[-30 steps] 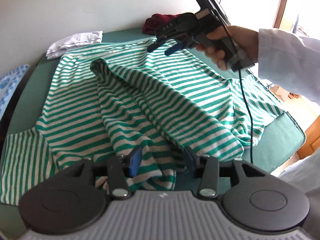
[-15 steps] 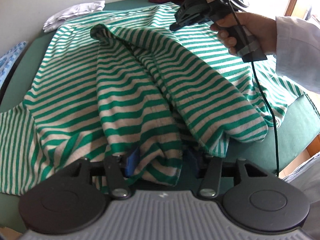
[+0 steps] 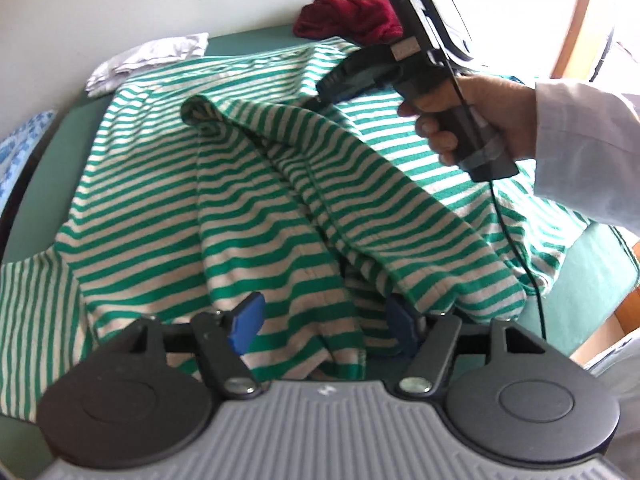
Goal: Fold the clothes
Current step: 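Release the shirt with both grippers and lay it on the bed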
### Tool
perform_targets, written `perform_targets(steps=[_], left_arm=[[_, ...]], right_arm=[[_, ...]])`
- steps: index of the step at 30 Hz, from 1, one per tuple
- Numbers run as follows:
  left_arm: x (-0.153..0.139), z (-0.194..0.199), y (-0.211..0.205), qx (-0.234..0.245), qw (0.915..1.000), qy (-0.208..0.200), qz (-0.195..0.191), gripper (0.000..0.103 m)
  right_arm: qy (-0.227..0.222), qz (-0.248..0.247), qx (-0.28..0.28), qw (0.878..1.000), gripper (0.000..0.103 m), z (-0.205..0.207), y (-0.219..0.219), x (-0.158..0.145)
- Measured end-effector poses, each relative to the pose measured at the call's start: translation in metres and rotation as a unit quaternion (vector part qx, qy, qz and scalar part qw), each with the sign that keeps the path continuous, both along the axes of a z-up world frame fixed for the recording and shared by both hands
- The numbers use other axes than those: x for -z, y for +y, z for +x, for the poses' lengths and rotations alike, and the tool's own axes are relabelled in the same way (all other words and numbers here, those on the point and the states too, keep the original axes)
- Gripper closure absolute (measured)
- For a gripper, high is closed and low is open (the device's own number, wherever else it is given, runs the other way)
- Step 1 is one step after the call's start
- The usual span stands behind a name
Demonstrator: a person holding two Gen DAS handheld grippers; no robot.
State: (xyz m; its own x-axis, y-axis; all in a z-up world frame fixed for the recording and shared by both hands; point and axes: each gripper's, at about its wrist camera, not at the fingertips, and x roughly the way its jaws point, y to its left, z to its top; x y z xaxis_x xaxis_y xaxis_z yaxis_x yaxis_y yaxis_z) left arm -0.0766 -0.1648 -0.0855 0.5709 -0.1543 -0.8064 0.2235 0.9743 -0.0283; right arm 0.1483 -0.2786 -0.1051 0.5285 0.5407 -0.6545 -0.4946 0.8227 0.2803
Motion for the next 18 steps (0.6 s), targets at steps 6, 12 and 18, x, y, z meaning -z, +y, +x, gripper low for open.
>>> perform_targets(steps=[6, 12, 18], left_arm=[[0.002, -0.009, 0.011, 0.06, 0.9982, 0.005, -0.005, 0.038], [-0.016, -0.008, 0.025, 0.13, 0.9861, -0.016, -0.102, 0.013], [-0.007, 0.001, 0.029, 0.13, 0.9805, 0.003, -0.147, 0.053]], right_arm=[[-0.013, -0.01, 0.055, 0.998, 0.094, -0.003, -0.017, 0.005], [-0.083, 0.023, 0.059, 0.995, 0.062, -0.042, -0.031, -0.05], [-0.05, 0.003, -0.051, 0.997, 0.06, -0.039, 0.026, -0.048]])
